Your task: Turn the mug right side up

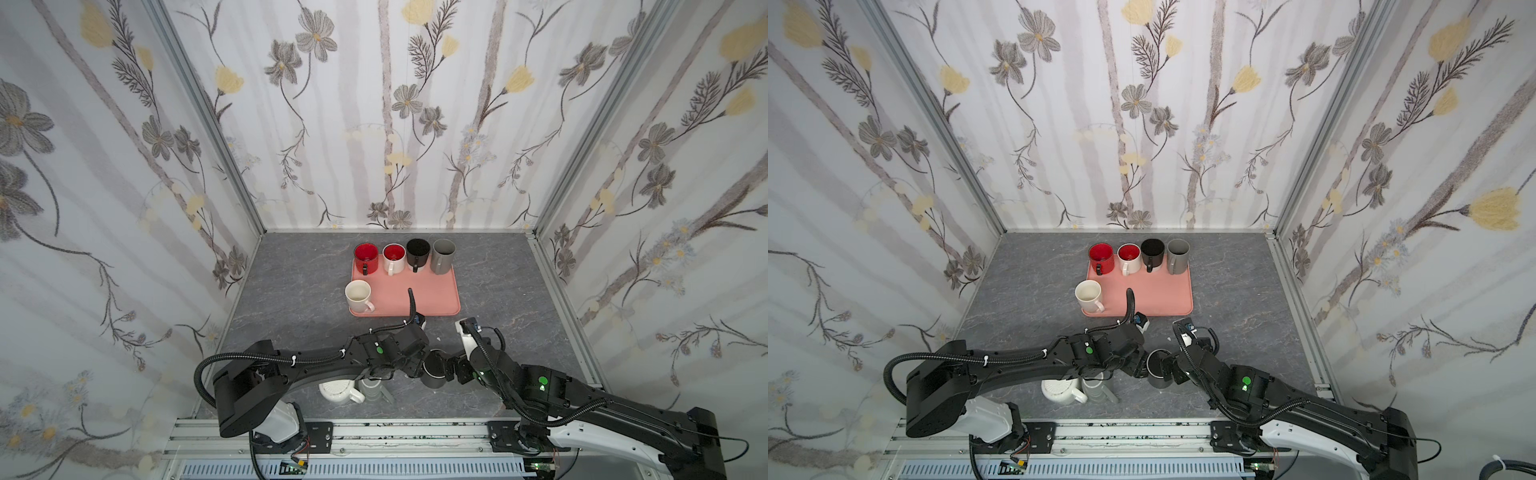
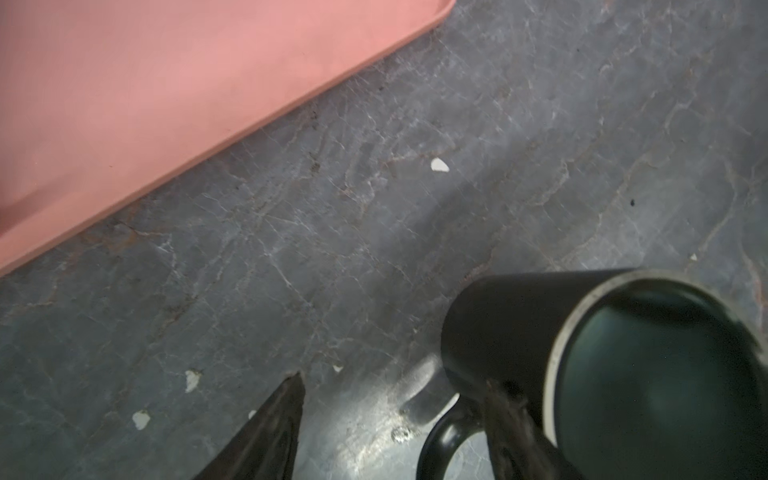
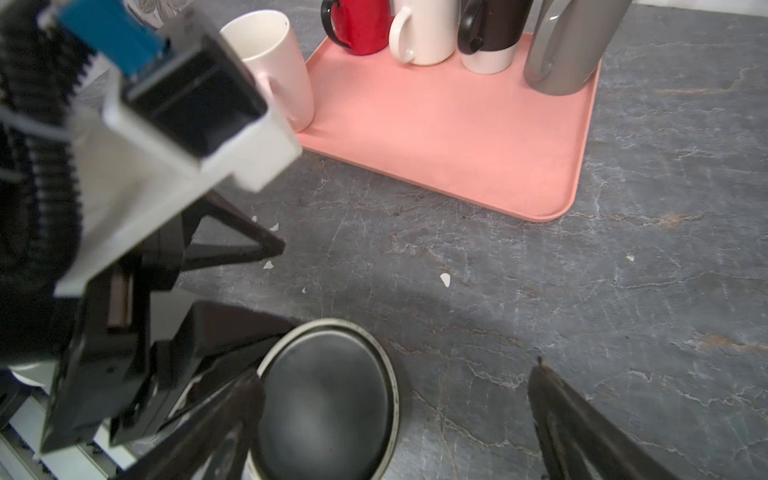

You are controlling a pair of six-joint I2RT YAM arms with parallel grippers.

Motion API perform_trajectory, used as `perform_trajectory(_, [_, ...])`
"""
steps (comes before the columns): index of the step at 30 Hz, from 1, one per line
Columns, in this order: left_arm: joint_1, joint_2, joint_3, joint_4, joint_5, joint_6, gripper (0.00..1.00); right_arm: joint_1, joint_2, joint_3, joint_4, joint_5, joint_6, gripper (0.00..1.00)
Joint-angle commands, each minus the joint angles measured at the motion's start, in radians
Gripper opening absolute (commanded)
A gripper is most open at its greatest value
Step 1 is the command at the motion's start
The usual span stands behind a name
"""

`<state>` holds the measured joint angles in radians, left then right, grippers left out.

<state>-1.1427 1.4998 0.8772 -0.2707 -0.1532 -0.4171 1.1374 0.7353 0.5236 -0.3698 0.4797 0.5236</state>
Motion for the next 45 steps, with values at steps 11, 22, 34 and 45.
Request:
perform_trajectory(11, [-0.079, -0.237, -0.044, -0.043, -0.001, -0.027, 0.64, -0.009, -0.034, -0.008, 0.022, 0.07, 0.027, 1.0])
perform_trajectory(22, [-0.215, -0.128, -0.058, 0.019, -0.059, 0.035, 0.52, -0.016, -0.036, -0.01, 0.045, 0.055, 0.027, 1.0])
perform_trajectory(34, [-0.215, -0.03, -0.049, 0.104, 0.01, 0.081, 0.35, -0.024, -0.051, -0.018, 0.044, 0.049, 0.032, 1.0])
perform_trajectory(45, [-0.221, 0.039, -0.026, 0.097, -0.069, 0.101, 0.34, -0.033, -0.057, -0.023, 0.045, 0.04, 0.033, 1.0])
